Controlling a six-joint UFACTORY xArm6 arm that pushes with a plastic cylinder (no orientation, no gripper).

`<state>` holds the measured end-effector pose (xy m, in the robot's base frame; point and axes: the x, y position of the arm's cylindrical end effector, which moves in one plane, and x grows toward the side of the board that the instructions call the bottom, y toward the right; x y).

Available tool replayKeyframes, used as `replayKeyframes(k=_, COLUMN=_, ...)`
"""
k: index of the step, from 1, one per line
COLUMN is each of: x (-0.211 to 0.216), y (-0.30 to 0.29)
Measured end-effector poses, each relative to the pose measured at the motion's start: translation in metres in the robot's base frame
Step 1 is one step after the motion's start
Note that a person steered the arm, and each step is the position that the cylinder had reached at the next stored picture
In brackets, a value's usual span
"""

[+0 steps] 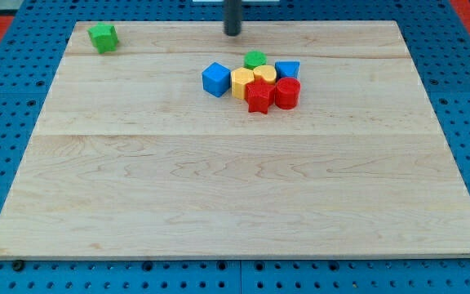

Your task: Push the blue cube into the yellow hexagon

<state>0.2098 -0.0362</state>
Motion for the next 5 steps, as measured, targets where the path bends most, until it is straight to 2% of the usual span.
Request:
replayKeyframes(k=1, x=0.001, y=-0.071)
replayKeyframes(k=2, x=0.014, y=-0.087)
replayKeyframes(k=4, x=0.077, y=-0.164)
replayKeyframes(k=5, x=0.091, y=-0.167)
